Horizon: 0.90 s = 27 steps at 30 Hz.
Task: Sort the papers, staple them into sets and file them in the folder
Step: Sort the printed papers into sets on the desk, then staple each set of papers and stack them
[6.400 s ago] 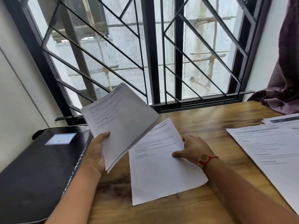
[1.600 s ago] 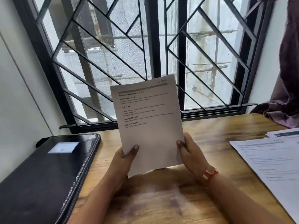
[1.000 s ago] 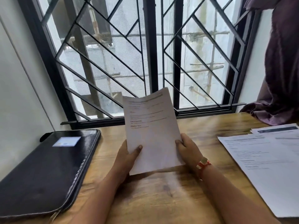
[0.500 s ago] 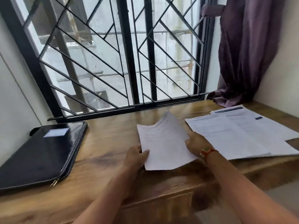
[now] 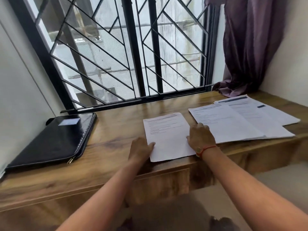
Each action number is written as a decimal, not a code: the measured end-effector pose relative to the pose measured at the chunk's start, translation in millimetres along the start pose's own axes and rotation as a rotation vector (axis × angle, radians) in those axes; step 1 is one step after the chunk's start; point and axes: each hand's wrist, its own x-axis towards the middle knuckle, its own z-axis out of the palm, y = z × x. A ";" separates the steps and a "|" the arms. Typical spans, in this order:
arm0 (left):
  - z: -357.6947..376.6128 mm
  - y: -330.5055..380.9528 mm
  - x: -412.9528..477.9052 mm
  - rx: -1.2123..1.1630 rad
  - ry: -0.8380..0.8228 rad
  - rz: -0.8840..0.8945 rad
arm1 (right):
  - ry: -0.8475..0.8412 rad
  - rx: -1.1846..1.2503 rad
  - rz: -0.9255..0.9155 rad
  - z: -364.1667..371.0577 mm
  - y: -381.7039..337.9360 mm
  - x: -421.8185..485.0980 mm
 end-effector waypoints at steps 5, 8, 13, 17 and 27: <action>-18.0 -30.5 -5.2 0.070 0.096 0.030 | 0.069 0.013 -0.124 0.9 -30.8 -1.4; -44.8 -60.3 -11.5 0.131 0.195 0.060 | 0.069 0.054 -0.234 0.4 -68.1 -0.6; -97.4 -120.5 -31.8 0.277 0.327 -0.008 | 0.021 0.228 -0.442 5.7 -160.1 -8.7; -137.4 -171.2 -56.3 0.345 0.414 -0.142 | -0.048 0.274 -0.581 15.1 -239.5 -27.4; -226.3 -293.4 -94.7 0.417 0.536 -0.565 | -0.232 0.381 -0.809 51.2 -381.2 -64.4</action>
